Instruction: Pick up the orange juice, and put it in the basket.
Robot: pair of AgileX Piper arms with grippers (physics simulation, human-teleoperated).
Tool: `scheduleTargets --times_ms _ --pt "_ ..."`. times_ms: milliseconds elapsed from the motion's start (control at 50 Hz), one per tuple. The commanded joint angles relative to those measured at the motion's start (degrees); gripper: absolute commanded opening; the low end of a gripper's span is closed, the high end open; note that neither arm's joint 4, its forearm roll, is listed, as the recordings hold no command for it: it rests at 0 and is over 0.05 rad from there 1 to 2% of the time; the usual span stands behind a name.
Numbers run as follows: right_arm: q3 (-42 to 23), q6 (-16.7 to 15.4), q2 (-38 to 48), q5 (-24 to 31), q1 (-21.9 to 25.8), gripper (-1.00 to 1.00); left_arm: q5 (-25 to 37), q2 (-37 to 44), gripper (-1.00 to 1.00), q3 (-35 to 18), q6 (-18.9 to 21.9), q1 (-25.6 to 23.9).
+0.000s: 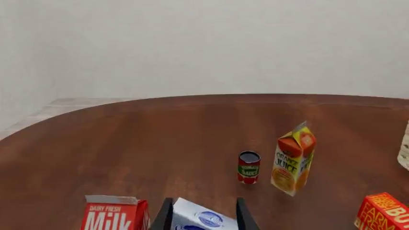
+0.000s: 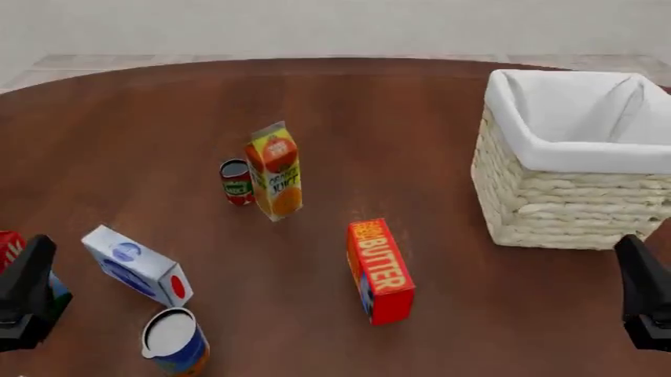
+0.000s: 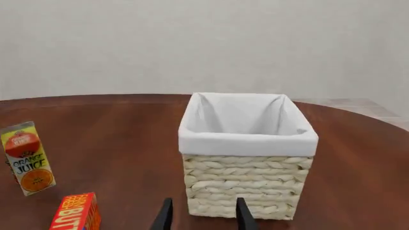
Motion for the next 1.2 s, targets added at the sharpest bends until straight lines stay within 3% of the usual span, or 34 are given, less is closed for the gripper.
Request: scheduleTargets --times_ms 20,360,520,720,780,860,1180,1200 --pt "-0.17 -0.33 0.18 -0.13 0.08 1.0 -0.07 0.27 1.0 -0.15 0.0 -0.01" --pt "-0.4 -1.62 1.18 -1.33 1.0 1.0 -0.07 0.26 1.0 -0.15 0.0 -0.01" --pt "-1.61 -2.51 6.7 -4.83 2.37 1.0 -0.07 0.26 1.0 -0.15 0.01 0.0" --pt "-7.84 -4.65 12.18 -4.51 6.85 1.0 -0.07 0.26 1.0 -0.15 -0.02 -0.01" --pt "-9.4 -3.15 15.2 -5.2 7.47 1.0 -0.07 0.26 1.0 -0.15 0.01 -0.01" --pt "-11.25 -5.56 18.33 -7.52 8.66 1.0 -0.07 0.25 1.0 -0.15 0.0 0.0" --pt "-17.08 -7.81 26.86 -8.82 15.78 1.0 -0.07 0.27 1.0 -0.15 -0.01 -0.02" --pt "-17.14 -9.07 26.68 -9.54 16.42 1.0 -0.07 0.27 1.0 -0.15 -0.02 -0.01"
